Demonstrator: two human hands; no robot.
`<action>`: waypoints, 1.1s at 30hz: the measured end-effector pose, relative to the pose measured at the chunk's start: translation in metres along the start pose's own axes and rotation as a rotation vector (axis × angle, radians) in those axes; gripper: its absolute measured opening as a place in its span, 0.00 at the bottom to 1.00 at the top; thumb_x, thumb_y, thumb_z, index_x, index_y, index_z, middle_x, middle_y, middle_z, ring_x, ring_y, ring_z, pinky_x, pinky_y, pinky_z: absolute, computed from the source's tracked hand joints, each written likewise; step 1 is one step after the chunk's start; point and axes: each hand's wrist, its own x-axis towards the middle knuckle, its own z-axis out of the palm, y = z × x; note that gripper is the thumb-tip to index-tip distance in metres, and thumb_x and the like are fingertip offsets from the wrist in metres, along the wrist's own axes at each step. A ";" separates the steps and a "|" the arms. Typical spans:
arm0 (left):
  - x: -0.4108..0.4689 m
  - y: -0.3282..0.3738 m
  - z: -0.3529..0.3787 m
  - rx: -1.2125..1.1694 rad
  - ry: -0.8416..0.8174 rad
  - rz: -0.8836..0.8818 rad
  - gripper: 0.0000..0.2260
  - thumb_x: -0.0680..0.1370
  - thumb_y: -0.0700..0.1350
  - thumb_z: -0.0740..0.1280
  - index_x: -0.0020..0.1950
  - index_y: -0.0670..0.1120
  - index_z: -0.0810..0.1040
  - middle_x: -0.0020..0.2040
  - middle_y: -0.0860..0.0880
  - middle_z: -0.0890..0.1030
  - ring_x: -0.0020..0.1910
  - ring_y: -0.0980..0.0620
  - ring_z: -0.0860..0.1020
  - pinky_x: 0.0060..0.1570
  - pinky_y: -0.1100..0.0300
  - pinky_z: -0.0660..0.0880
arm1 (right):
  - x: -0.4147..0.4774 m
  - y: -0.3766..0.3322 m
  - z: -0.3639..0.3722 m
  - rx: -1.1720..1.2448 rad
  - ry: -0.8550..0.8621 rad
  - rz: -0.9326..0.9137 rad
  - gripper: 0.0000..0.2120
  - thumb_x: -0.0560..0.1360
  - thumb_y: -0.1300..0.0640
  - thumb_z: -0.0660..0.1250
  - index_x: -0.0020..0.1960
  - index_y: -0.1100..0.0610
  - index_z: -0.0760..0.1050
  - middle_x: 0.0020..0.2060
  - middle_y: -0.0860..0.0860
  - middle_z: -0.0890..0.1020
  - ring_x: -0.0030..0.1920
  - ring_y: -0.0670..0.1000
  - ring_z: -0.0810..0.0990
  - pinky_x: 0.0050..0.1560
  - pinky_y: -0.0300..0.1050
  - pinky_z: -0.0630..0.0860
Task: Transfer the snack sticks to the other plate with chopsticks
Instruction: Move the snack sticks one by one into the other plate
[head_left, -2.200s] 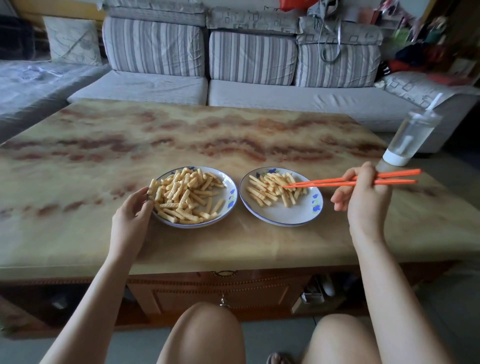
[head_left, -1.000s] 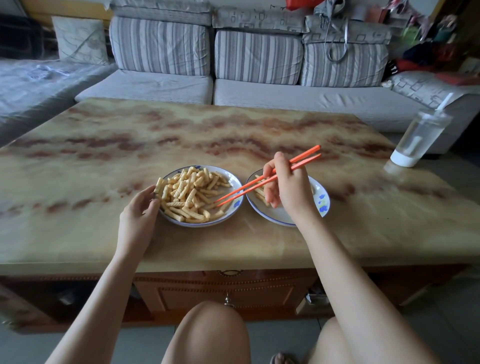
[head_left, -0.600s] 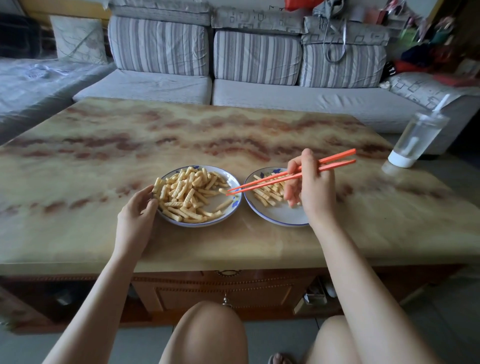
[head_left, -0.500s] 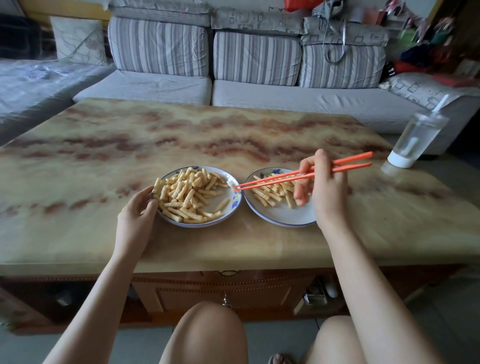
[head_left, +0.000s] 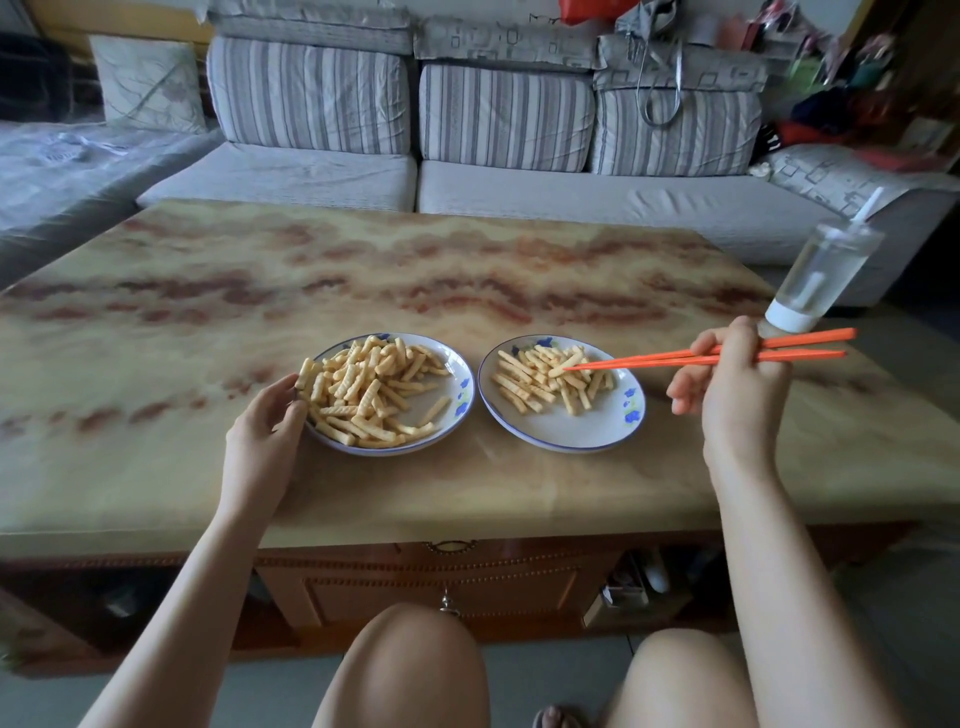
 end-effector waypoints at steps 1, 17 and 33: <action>0.000 0.000 0.000 0.001 0.000 -0.003 0.16 0.79 0.40 0.62 0.66 0.47 0.75 0.61 0.49 0.79 0.56 0.59 0.73 0.54 0.66 0.66 | 0.000 0.002 0.001 -0.023 -0.007 0.002 0.20 0.81 0.55 0.51 0.34 0.60 0.69 0.16 0.53 0.72 0.16 0.51 0.68 0.19 0.35 0.63; 0.000 -0.001 0.000 0.000 0.003 -0.003 0.16 0.79 0.40 0.62 0.66 0.47 0.76 0.61 0.49 0.79 0.56 0.59 0.73 0.54 0.66 0.66 | -0.025 -0.010 0.042 0.026 -0.336 -0.006 0.22 0.83 0.56 0.51 0.33 0.60 0.71 0.15 0.54 0.70 0.15 0.51 0.64 0.18 0.34 0.59; 0.002 -0.003 0.000 -0.002 -0.003 0.003 0.16 0.78 0.39 0.62 0.66 0.48 0.76 0.60 0.49 0.79 0.55 0.60 0.73 0.51 0.70 0.65 | -0.022 0.004 0.085 -0.103 -0.560 0.153 0.21 0.82 0.56 0.51 0.34 0.62 0.72 0.16 0.56 0.71 0.15 0.51 0.64 0.18 0.35 0.61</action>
